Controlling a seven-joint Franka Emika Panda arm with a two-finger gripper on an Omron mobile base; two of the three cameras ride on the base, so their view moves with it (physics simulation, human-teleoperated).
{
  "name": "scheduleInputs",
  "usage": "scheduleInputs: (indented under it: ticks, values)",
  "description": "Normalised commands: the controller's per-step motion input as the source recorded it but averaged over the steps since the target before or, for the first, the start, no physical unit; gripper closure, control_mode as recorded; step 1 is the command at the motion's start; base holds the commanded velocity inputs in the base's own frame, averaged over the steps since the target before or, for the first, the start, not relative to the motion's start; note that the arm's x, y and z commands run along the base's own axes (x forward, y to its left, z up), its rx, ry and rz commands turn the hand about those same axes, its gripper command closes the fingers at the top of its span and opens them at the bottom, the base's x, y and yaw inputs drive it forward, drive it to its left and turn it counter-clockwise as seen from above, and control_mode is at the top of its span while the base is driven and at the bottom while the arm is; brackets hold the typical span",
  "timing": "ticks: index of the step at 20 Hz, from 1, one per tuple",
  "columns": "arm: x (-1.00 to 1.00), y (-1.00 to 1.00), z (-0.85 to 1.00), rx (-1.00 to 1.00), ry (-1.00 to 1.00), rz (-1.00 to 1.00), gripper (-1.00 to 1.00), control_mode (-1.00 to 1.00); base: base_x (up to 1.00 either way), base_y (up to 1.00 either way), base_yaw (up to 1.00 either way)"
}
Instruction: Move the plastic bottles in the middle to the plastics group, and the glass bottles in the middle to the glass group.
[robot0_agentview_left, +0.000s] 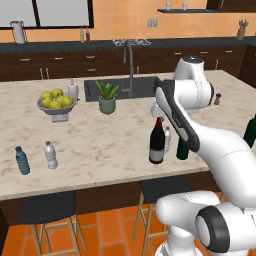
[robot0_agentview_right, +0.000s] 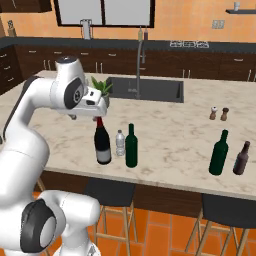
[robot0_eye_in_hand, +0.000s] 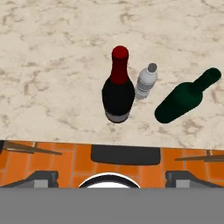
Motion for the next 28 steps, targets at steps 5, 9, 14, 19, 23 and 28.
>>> scheduleInputs:
  ticks: [5, 9, 14, 19, 23, 28]
  values:
    - [0.02, 0.0, -0.19, 0.0, -0.25, 0.0, -1.0, -1.0, 0.0, 0.0, 0.0]
    - [0.16, 0.0, -0.47, 0.0, -0.21, 0.0, -1.0, -1.0, 0.0, 0.0, 0.0]
    - [0.25, 0.0, -0.39, 0.0, -0.09, 0.0, -1.0, -1.0, 0.0, 0.0, 0.0]
    - [0.28, 0.0, -0.07, 0.0, 0.0, 0.0, -1.0, -1.0, 0.0, 0.0, 0.0]
    - [0.36, 0.0, -0.05, 0.0, 0.0, 0.0, -1.0, -1.0, 0.0, 0.0, 0.0]
    - [0.23, -0.03, -0.15, 0.0, 0.01, -0.02, -1.0, -1.0, 0.0, 0.0, 0.0]
